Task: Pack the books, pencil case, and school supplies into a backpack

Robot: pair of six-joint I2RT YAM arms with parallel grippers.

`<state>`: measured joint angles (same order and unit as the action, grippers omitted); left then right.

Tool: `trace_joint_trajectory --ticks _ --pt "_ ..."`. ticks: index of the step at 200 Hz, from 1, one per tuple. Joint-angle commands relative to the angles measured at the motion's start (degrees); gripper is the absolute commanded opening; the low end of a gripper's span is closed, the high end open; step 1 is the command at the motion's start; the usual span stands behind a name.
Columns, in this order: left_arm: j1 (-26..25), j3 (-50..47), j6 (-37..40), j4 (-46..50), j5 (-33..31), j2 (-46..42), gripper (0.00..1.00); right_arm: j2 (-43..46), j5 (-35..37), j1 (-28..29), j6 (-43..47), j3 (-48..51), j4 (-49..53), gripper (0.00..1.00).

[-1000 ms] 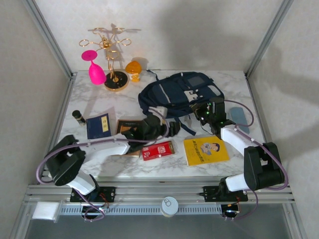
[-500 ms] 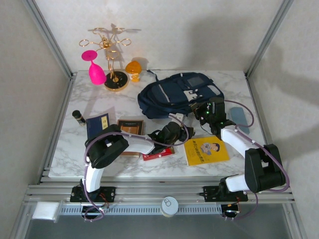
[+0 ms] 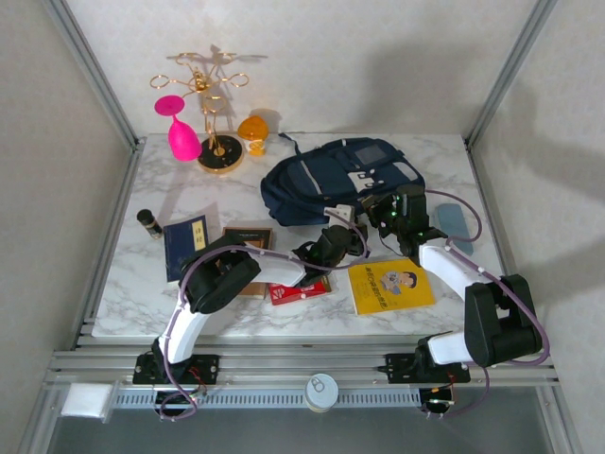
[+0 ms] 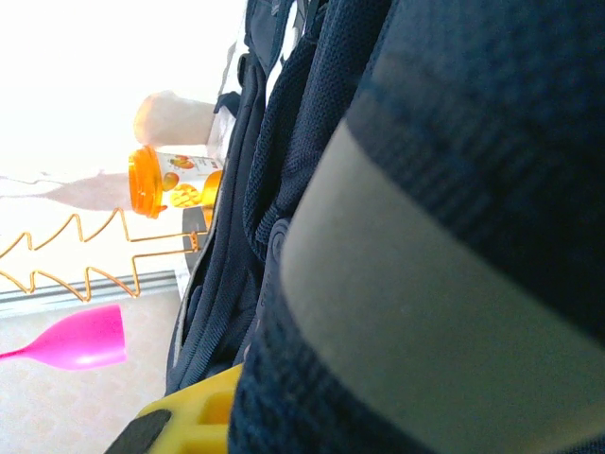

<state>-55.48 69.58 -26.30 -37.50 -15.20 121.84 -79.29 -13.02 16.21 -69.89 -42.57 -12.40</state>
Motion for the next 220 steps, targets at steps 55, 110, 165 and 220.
trace_joint_trajectory --ticks 55,110,165,220 --pt "1.6 1.8 2.7 -1.4 -1.1 1.1 0.19 2.3 -1.0 1.0 1.1 -0.5 -3.0 0.01" --pt "2.0 -0.4 3.5 0.5 1.1 -2.7 0.00 1.9 -0.1 0.8 4.0 -2.9 -0.3 0.01" --pt "2.9 -7.2 -0.4 2.1 10.0 -8.8 0.00 2.0 -0.9 -1.0 7.6 -6.0 2.1 0.01" --pt "3.8 -12.3 -0.9 3.0 15.9 -12.9 0.00 2.4 -1.3 -2.1 11.4 -8.7 5.1 0.02"
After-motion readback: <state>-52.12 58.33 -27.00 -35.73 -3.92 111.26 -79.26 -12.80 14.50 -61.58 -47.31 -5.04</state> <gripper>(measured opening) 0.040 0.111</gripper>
